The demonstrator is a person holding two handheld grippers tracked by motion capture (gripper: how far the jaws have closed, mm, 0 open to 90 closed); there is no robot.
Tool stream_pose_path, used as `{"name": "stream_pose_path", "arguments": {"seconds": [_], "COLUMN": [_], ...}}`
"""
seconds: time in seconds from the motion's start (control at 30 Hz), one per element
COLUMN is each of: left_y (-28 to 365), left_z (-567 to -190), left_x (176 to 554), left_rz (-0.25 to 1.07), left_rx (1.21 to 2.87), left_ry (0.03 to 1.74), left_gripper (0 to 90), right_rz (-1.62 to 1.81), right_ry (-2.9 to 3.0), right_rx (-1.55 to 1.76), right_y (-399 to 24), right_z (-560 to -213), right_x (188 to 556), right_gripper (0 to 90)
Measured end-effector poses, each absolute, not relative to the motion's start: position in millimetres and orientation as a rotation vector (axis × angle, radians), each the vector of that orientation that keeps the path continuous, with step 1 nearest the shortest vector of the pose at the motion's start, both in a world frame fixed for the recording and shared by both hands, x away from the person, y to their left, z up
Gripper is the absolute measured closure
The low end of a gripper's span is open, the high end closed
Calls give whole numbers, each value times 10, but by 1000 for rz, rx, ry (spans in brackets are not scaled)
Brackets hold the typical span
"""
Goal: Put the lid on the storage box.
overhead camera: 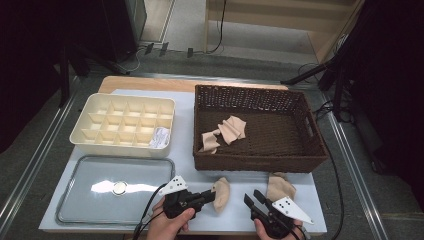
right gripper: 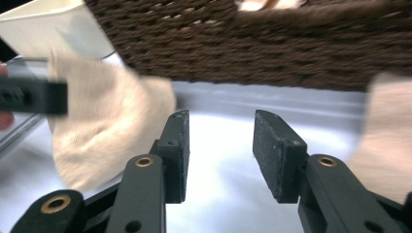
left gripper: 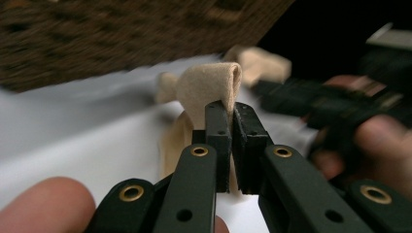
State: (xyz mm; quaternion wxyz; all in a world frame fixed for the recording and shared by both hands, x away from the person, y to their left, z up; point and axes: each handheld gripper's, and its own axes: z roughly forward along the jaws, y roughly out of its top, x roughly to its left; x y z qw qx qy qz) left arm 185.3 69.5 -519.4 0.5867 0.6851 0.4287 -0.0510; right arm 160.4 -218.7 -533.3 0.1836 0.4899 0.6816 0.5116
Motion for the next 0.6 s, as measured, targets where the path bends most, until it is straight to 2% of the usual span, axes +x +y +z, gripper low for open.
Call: {"name": "stream_pose_path", "arguments": {"seconds": [0.1, 0.2, 0.23, 0.27, 0.33, 0.4, 0.53, 0.6], "left_y": [806, 924, 924, 1004, 1093, 1174, 1218, 1116], "left_z": [-5224, -5288, -5288, -5324, -5332, -5309, -5238, -5236], "left_x": [1882, 1893, 1893, 1891, 1898, 1900, 1881, 1857], "left_rz": [-252, -67, -67, 63, 103, 175, 231, 211], "left_rx": [1454, 1529, 1529, 1605, 1623, 1616, 1606, 1654], "left_ry": [1105, 1212, 1212, 1252, 1277, 1295, 1254, 1190], "left_gripper": [868, 842, 816, 772, 648, 575, 527, 518], "right_rz": [1442, 1432, 1428, 1425, 1420, 1421, 1420, 1421], "right_ry": [1927, 1928, 1931, 1935, 1948, 1960, 1987, 2002], "right_rx": [1372, 1376, 1378, 1374, 1368, 1367, 1350, 1348], "right_y": [-2158, -2157, -2153, -2147, -2128, -2101, -2033, -1995], "right_z": [-5347, -5363, -5369, -5375, -5389, -5403, -5429, -5438], "right_x": [1593, 1601, 1605, 1610, 1623, 1632, 1632, 1621], "right_gripper": [595, 594, 592, 591, 585, 579, 575, 573]}}
